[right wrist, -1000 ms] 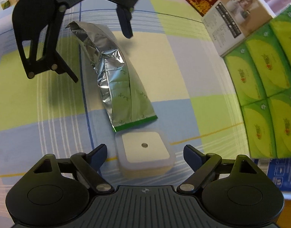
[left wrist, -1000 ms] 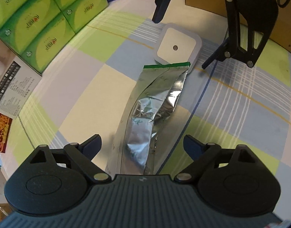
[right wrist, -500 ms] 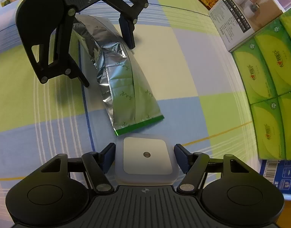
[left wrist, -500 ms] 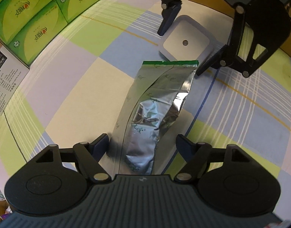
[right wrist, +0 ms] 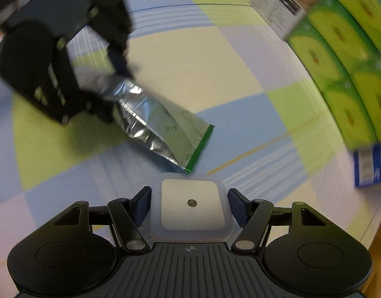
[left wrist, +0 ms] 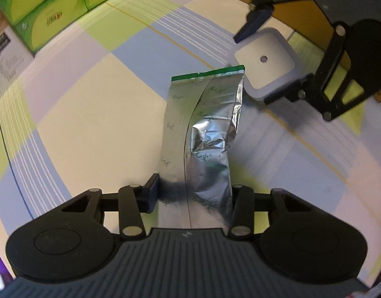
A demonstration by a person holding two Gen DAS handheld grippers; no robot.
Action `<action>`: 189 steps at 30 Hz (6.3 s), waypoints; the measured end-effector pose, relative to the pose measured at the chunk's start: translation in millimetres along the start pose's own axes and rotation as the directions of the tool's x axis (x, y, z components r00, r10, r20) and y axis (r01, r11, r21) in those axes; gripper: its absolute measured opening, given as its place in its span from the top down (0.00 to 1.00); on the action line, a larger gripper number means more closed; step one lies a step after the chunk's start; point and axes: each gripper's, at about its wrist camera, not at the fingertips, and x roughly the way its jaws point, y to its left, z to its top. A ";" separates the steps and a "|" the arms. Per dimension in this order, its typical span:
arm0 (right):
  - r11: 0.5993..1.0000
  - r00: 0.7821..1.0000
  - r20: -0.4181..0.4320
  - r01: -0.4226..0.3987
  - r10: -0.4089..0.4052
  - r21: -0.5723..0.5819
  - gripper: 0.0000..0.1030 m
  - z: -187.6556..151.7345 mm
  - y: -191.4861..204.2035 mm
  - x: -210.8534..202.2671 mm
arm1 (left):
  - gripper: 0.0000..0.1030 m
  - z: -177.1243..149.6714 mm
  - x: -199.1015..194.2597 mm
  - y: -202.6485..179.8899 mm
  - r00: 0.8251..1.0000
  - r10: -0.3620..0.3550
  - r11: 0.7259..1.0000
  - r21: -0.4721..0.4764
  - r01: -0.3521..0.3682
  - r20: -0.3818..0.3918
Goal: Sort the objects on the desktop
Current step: 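Grasp the silver foil pouch with the left tool while the right tool grasps the white night-light, then carry the foil pouch and white night-light over the cardboard box with both tools, then open the left tool dropping the foil pouch while the right tool drops the night-light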
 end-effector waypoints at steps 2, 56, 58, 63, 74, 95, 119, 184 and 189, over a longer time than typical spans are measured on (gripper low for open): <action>0.997 1.000 -0.006 -0.004 0.005 0.078 0.38 -12.1 9.6 -7.6 | 0.65 -7.4 -2.5 -13.7 1.000 -0.010 0.999 -0.041 0.009 -0.014; 0.630 0.920 0.218 0.039 -0.326 0.776 0.38 -252.3 157.4 -210.9 | 0.71 -91.2 -126.6 -280.4 0.953 -0.007 0.751 -0.627 0.206 0.304; 0.620 0.911 0.215 0.055 -0.351 0.783 0.38 -258.5 156.4 -218.1 | 0.71 -86.1 -129.3 -287.8 0.952 -0.005 0.759 -0.619 0.203 0.306; 0.589 0.892 0.194 0.095 -0.408 0.803 0.38 -275.9 152.6 -232.4 | 0.71 -71.6 -133.8 -304.9 0.952 0.001 0.781 -0.594 0.191 0.307; 0.503 0.861 0.162 0.121 -0.482 0.856 0.38 -316.8 128.1 -254.9 | 0.71 -36.3 -139.3 -330.6 0.941 -0.014 0.808 -0.550 0.209 0.337; 0.452 0.847 0.113 0.160 -0.520 0.878 0.38 -353.3 93.4 -260.5 | 0.71 24.0 -138.2 -353.8 0.930 -0.026 0.831 -0.509 0.224 0.366; 0.478 0.834 0.119 0.186 -0.538 0.858 0.38 -348.3 57.8 -258.0 | 0.71 67.9 -140.6 -349.6 0.921 -0.024 0.833 -0.502 0.234 0.390; 0.503 0.832 0.104 0.226 -0.546 0.834 0.38 -322.7 -75.9 -212.4 | 0.71 185.2 -82.7 -261.4 0.927 0.064 0.684 -0.692 0.229 0.370; 0.503 0.832 0.104 0.225 -0.545 0.834 0.38 -321.9 -77.8 -211.9 | 0.69 189.8 -83.5 -259.4 0.923 0.090 0.691 -0.691 0.213 0.374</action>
